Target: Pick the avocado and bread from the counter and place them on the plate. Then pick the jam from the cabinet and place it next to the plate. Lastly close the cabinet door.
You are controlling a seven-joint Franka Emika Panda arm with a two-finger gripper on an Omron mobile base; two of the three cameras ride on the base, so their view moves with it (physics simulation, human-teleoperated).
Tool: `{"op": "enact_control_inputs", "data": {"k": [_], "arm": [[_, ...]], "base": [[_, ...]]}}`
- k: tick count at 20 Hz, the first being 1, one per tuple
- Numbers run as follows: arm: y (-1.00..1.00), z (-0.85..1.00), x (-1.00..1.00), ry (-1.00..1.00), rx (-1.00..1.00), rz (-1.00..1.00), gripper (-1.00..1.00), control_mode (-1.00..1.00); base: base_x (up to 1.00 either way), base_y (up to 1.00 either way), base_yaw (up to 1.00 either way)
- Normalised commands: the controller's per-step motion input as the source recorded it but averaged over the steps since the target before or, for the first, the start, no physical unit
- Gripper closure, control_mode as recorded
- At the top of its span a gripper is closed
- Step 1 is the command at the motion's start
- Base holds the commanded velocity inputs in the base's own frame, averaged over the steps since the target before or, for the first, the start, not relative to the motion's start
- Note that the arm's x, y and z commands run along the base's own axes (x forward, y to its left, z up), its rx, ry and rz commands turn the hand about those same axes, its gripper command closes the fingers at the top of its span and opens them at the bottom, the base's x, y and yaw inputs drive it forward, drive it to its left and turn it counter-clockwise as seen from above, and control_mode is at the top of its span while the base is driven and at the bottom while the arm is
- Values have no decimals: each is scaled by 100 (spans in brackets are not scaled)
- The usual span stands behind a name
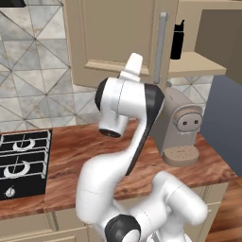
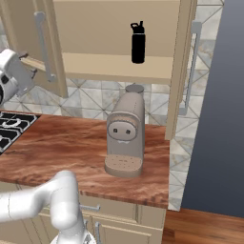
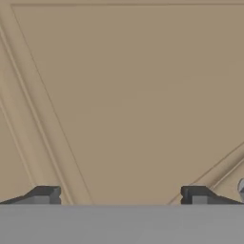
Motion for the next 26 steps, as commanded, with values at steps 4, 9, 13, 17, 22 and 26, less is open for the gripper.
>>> {"op": "enact_control_inputs", "data": {"k": [4,9,13,17,22,26], "arm": [[-31,48,41,30,11,0,-100,-100],[-30,47,59,37,10,0,-100,-100],[-22,27,50,32,10,0,-100,-100],[-8,14,56,31,10,0,-100,-100],[0,11,41,27,7,0,-100,-100],[0,2,22,24,5,0,-100,-100]], "base": [[0,0,0],[0,0,0],[0,0,0],[0,0,0],[0,0,0],[0,0,0]]}}
